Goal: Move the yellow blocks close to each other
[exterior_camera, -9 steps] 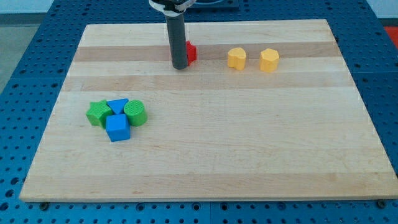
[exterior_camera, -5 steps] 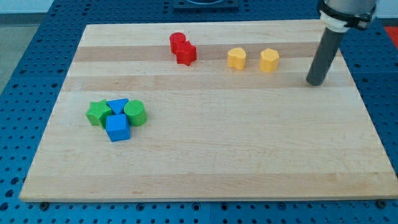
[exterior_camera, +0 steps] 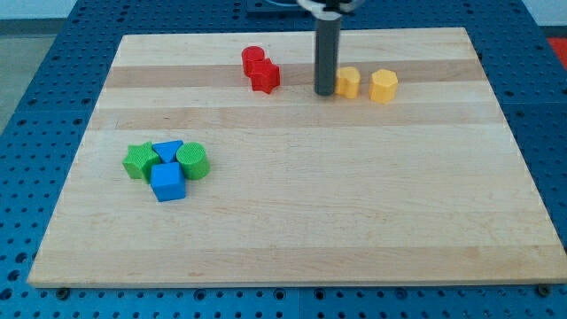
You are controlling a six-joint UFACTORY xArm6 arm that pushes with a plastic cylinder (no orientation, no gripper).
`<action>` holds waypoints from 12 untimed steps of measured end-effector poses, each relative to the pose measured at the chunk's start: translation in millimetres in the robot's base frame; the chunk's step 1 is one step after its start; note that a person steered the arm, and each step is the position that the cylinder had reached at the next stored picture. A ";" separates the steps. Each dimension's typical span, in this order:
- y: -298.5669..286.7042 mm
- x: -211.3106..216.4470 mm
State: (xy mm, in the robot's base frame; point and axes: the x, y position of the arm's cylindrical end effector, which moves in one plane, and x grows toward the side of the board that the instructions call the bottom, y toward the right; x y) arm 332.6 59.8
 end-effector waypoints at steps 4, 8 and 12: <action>-3.9 -54.5; 58.7 -21.3; 25.1 30.1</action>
